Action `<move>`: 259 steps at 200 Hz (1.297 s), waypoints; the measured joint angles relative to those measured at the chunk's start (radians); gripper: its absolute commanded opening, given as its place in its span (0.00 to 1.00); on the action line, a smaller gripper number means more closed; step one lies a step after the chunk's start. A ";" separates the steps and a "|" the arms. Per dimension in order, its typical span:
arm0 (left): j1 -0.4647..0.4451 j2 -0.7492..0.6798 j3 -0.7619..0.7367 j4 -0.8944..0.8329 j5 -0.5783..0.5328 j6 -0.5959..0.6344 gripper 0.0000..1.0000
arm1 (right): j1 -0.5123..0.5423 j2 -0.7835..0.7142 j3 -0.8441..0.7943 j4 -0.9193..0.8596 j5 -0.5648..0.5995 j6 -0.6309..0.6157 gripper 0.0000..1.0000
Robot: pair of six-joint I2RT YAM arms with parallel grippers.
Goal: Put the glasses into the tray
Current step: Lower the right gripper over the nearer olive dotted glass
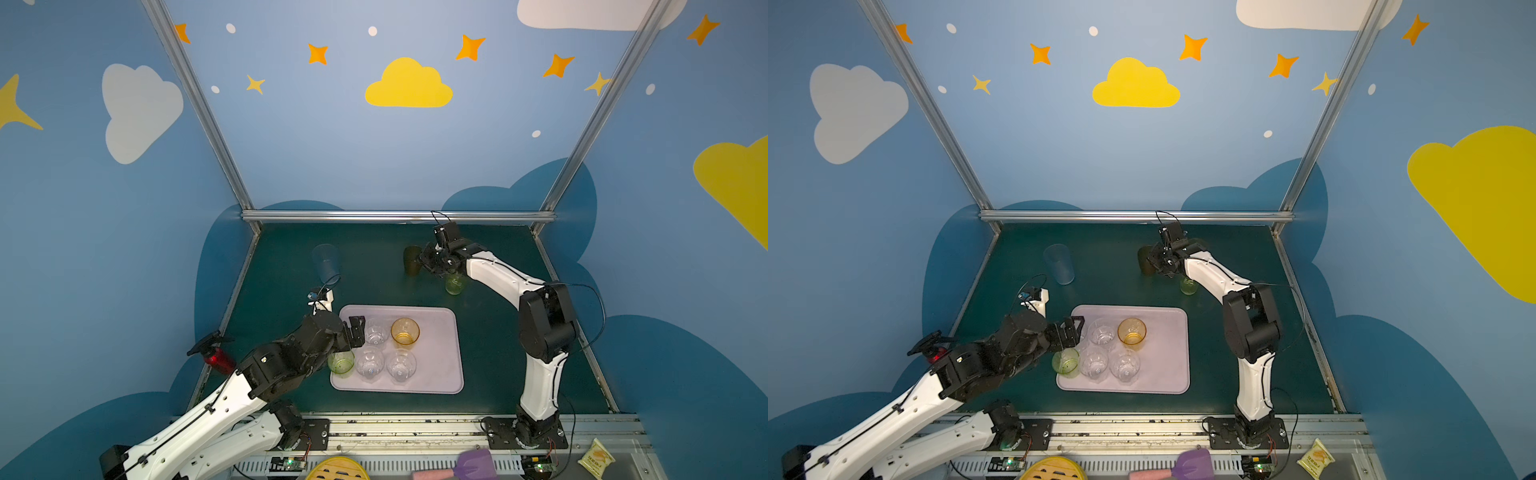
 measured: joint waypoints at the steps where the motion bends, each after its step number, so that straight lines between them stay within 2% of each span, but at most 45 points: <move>1: 0.000 0.000 0.000 0.000 0.000 0.000 1.00 | 0.000 0.000 0.000 0.000 0.000 0.002 0.41; 44: 0.002 0.000 -0.003 0.000 -0.003 0.002 1.00 | 0.000 0.023 0.000 0.021 0.007 0.024 0.36; 214: 0.009 0.005 -0.006 0.000 -0.017 0.010 1.00 | -0.006 0.136 0.102 0.019 0.051 0.040 0.32; 259: 0.011 0.006 -0.018 0.000 -0.025 0.015 1.00 | -0.006 0.138 0.102 0.016 0.051 0.046 0.24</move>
